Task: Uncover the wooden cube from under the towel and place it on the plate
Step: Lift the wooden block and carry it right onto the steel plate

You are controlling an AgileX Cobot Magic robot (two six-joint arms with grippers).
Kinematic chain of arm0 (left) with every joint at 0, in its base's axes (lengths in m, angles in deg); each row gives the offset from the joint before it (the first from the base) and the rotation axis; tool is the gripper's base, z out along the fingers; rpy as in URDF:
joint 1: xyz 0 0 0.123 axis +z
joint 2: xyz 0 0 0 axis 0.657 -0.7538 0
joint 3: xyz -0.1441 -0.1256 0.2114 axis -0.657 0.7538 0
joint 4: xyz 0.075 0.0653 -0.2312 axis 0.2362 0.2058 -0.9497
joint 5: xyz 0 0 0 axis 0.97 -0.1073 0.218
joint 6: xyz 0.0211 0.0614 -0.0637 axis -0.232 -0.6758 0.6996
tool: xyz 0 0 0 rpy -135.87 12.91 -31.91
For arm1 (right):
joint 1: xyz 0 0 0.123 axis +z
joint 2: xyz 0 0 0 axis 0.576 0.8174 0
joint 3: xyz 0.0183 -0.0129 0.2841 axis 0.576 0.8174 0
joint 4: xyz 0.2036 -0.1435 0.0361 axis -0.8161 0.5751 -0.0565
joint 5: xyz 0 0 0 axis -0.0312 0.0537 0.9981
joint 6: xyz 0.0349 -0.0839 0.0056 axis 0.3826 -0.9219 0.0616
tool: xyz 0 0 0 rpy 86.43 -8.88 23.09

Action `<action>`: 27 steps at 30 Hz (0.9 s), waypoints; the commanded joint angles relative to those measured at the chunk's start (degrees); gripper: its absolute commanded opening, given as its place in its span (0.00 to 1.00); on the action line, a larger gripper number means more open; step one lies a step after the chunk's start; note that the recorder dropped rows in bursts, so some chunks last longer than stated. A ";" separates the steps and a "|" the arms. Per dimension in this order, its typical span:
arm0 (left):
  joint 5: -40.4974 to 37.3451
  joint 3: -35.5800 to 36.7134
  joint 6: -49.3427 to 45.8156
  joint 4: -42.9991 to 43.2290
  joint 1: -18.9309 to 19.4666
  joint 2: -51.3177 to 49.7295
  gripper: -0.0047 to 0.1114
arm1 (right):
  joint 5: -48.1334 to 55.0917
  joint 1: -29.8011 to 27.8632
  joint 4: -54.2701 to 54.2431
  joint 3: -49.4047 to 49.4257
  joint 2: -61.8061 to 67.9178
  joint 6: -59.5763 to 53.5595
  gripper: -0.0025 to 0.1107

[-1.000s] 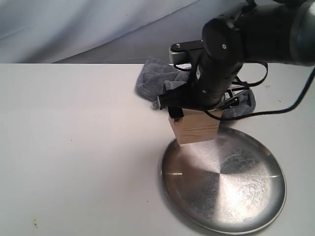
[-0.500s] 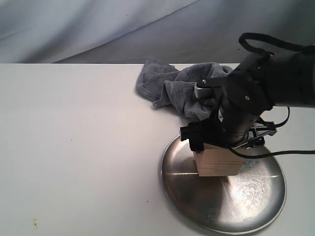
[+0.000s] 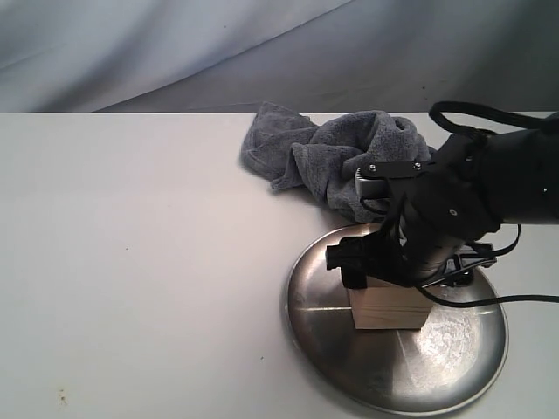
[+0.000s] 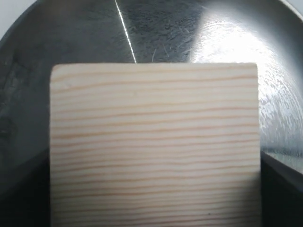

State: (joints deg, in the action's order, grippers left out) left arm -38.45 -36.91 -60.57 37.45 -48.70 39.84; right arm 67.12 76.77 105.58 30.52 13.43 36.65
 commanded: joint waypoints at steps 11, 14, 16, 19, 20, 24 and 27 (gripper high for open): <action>0.02 0.25 0.14 -0.10 -0.28 0.24 0.04 | -1.55 0.02 0.25 0.33 -0.51 0.43 0.09; 0.02 0.25 0.14 -0.10 -0.28 0.24 0.04 | -1.18 0.02 0.25 0.33 -0.51 0.43 0.28; 0.02 0.25 0.14 -0.10 -0.28 0.24 0.04 | -0.98 0.02 0.02 0.33 -0.51 0.43 0.43; 0.02 0.25 0.14 -0.10 -0.28 0.24 0.04 | -0.30 0.02 -0.45 0.33 -0.51 1.25 0.60; 0.02 0.25 0.14 -0.10 -0.28 0.24 0.04 | -0.16 0.02 -0.45 0.33 -0.51 1.96 0.63; 0.02 0.25 0.14 -0.10 -0.28 0.24 0.04 | 0.35 0.02 -1.05 0.33 -0.51 2.07 0.68; 0.02 0.25 0.14 -0.10 -0.28 0.24 0.04 | 0.89 0.02 -1.27 0.33 -0.51 2.07 0.72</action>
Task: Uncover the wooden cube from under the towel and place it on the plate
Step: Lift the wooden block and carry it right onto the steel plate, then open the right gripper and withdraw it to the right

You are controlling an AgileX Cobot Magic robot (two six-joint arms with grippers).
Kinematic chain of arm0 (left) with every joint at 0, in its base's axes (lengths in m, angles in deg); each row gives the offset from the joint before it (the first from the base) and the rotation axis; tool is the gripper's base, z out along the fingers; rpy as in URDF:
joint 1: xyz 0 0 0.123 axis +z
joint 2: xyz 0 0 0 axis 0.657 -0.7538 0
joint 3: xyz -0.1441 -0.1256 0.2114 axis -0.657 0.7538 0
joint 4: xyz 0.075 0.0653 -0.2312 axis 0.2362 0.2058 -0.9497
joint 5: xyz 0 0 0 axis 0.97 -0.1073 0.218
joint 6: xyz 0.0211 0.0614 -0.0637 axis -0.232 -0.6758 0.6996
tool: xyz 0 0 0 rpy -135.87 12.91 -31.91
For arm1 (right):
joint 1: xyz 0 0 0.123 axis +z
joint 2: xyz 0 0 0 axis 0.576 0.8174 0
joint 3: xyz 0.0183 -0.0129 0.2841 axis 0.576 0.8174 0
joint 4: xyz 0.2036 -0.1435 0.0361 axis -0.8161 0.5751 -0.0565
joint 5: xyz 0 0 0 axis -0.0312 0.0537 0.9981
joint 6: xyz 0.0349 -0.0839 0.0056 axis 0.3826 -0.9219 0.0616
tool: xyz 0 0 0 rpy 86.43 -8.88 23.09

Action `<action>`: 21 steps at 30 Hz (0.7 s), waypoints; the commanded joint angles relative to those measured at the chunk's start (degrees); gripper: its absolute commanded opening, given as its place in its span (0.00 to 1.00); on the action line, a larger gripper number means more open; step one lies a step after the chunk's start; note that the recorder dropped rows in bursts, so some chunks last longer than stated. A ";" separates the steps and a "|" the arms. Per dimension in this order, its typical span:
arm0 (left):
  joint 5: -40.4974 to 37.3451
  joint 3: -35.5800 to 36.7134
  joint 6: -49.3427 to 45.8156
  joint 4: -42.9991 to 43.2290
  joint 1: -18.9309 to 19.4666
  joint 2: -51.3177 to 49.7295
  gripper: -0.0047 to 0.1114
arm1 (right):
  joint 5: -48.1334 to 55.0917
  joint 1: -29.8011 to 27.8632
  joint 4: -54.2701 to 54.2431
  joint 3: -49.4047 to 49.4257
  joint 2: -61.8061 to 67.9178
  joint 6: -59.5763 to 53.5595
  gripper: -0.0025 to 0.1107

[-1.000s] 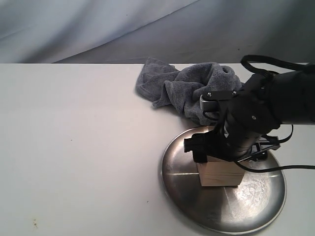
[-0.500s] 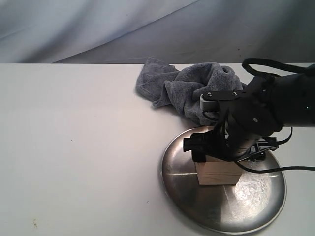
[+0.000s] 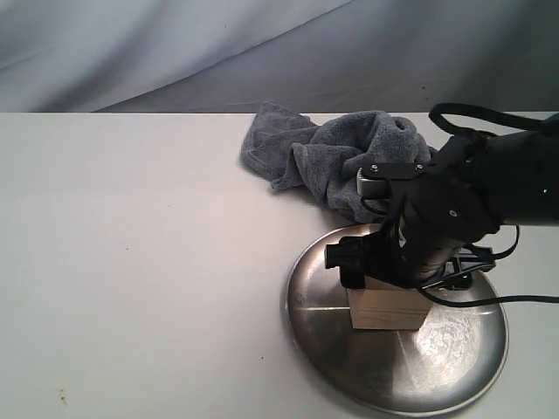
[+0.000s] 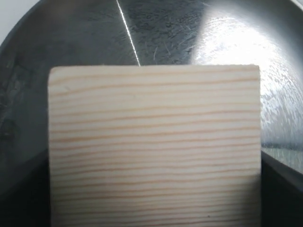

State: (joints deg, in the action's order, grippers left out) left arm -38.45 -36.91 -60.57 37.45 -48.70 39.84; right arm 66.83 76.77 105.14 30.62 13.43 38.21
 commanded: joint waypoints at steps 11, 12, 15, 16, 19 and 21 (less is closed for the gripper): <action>0.02 0.25 0.14 -0.10 -0.28 0.24 0.04 | 4.48 0.02 -0.83 0.23 -2.06 -0.93 0.84; 0.02 0.25 0.14 -0.10 -0.28 0.24 0.04 | 4.48 0.02 -0.83 0.23 -2.80 -0.93 0.84; 0.02 0.25 0.14 -0.10 -0.28 0.24 0.04 | 4.48 0.02 -0.83 0.23 -5.52 -1.19 0.84; 0.02 0.25 0.14 -0.10 -0.28 0.24 0.04 | 4.48 0.02 -0.83 0.23 -6.59 -1.31 0.84; 0.02 0.25 0.14 -0.10 -0.28 0.24 0.04 | 4.98 0.02 -0.83 0.23 -9.61 -1.63 0.84; 0.02 0.25 0.14 -0.10 -0.28 0.24 0.04 | 5.39 0.02 -0.98 0.23 -11.61 -2.24 0.84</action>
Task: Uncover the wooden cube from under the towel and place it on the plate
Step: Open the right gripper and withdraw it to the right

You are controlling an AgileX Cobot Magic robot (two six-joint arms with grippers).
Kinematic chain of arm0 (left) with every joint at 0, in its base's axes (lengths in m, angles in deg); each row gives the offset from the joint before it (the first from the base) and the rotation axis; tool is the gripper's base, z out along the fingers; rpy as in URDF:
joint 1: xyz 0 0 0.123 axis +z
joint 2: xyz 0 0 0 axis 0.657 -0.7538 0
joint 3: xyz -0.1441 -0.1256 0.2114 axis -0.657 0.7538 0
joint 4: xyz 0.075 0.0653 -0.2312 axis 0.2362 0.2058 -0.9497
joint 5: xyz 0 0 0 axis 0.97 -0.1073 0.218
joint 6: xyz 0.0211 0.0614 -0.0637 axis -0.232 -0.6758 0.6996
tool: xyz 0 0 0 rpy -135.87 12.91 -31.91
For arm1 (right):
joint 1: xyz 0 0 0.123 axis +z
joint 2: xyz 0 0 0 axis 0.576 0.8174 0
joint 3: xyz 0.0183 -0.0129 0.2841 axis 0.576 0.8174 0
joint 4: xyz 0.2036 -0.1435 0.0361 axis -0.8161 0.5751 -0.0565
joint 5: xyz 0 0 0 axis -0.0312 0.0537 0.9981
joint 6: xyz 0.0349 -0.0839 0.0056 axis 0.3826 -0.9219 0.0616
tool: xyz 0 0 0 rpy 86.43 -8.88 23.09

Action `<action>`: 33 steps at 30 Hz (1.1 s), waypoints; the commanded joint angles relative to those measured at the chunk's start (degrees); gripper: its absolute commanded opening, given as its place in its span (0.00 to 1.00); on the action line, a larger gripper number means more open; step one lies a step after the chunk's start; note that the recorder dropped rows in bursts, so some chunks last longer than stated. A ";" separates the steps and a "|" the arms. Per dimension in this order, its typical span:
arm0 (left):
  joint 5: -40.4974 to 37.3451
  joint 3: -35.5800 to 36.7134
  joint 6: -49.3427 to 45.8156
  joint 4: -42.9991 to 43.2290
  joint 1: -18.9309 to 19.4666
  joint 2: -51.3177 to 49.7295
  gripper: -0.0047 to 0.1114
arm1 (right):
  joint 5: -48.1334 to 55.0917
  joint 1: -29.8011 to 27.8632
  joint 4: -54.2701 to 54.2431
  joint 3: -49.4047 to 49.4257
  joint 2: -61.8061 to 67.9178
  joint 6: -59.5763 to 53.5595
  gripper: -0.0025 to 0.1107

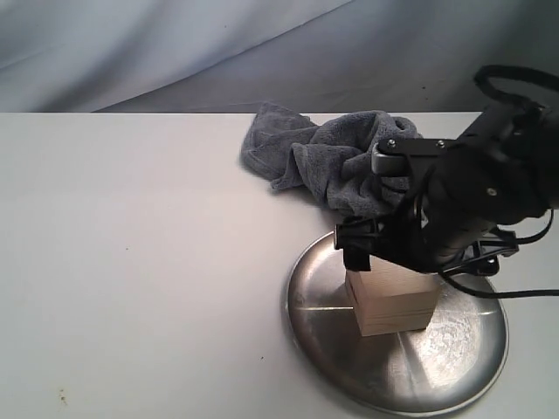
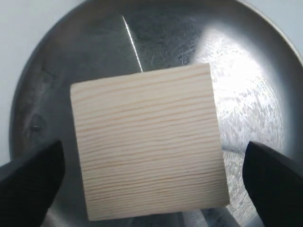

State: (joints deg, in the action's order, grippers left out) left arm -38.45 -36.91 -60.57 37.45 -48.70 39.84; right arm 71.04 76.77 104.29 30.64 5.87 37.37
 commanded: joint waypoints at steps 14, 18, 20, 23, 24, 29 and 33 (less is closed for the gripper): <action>0.02 0.25 0.14 -0.10 -0.28 0.24 0.04 | 5.14 1.31 -1.06 0.21 -14.24 -6.70 0.51; 0.02 0.25 0.14 -0.10 -0.28 0.24 0.04 | 5.67 1.31 -1.22 0.21 -17.56 -6.70 0.27; 0.02 0.25 0.14 -0.10 -0.28 0.24 0.04 | 5.80 1.31 -1.30 0.21 -19.54 -6.70 0.17; 0.02 0.25 0.14 -0.10 -0.28 0.24 0.04 | 5.80 1.31 -1.30 1.46 -22.87 -6.70 0.07; 0.02 0.25 0.14 -0.10 -0.28 0.24 0.04 | 5.39 1.31 -1.30 2.19 -24.24 -6.70 0.04; 0.02 0.25 0.14 -0.10 -0.28 0.24 0.04 | 2.76 1.31 -1.30 8.08 -31.51 -6.59 0.02; 0.02 0.25 0.14 -0.10 -0.28 0.24 0.04 | 1.47 1.31 -1.30 12.00 -36.94 -6.17 0.02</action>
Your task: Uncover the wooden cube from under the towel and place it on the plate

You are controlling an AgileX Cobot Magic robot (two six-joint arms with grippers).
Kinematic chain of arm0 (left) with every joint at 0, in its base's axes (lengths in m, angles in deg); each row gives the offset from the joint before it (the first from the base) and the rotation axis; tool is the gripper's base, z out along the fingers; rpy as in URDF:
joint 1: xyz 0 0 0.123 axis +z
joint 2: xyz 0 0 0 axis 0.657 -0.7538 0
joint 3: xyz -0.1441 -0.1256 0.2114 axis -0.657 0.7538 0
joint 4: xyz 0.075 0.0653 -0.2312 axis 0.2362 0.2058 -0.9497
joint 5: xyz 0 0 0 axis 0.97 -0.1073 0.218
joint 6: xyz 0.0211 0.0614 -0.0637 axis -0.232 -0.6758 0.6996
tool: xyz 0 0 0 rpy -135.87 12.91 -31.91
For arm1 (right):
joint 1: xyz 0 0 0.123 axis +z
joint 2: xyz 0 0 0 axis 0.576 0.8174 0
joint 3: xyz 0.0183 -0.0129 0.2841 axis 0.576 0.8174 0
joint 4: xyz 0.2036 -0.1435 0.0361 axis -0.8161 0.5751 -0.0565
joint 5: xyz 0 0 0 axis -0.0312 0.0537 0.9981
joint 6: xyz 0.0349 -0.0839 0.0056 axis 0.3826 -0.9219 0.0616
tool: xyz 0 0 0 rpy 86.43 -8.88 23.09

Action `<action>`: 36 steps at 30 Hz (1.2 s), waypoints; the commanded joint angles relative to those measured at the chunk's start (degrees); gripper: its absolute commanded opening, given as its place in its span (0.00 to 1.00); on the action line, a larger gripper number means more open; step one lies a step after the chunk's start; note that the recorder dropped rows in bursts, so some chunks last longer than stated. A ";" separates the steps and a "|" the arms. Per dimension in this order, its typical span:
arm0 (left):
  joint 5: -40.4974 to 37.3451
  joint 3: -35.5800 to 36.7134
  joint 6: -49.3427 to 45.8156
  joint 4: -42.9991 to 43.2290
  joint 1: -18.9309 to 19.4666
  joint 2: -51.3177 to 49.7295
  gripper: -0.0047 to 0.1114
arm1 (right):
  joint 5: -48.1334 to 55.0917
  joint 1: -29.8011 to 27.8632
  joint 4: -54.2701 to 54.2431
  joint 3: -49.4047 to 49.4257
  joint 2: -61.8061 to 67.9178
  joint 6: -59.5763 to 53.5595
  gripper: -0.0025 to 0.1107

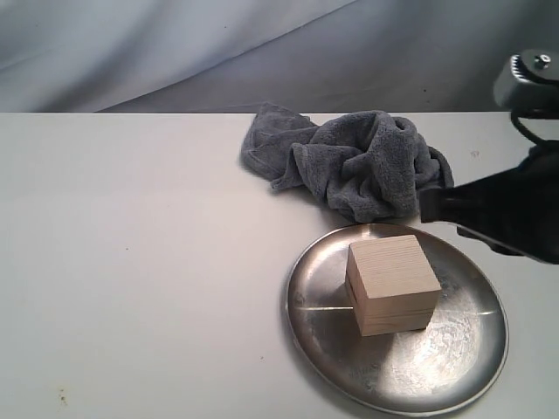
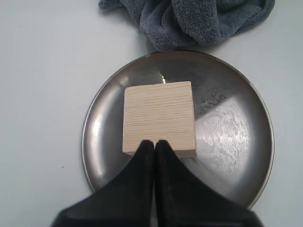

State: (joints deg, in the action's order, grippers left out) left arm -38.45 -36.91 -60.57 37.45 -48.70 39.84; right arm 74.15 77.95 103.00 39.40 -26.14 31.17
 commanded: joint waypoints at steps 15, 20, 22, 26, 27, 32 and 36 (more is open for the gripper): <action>0.02 0.25 0.14 -0.10 -0.28 0.24 0.04 | -0.27 0.12 4.75 9.65 -22.95 0.26 0.02; 0.02 0.25 0.14 -0.10 -0.28 0.24 0.04 | -0.27 0.02 6.40 12.30 -27.62 4.81 0.02; 0.02 0.25 0.14 -0.10 -0.28 0.24 0.04 | -0.40 0.02 9.01 13.90 -29.06 8.74 0.02; 0.02 0.25 0.14 -0.10 -0.28 0.24 0.04 | -0.40 0.02 11.21 17.21 -32.45 11.73 0.02; 0.02 0.25 0.14 -0.10 -0.28 0.24 0.04 | -0.49 0.02 11.21 17.91 -33.16 11.73 0.02; 0.02 0.25 0.14 -0.10 -0.28 0.24 0.04 | -1.25 -0.08 8.68 21.32 -38.15 11.73 0.02; 0.02 0.25 0.14 -0.10 -0.28 0.24 0.04 | -2.88 -2.44 7.24 23.63 -42.40 11.02 0.02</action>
State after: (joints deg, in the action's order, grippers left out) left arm -38.45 -36.91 -60.57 37.45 -48.70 39.84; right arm 73.00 77.31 111.19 61.43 -65.96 42.68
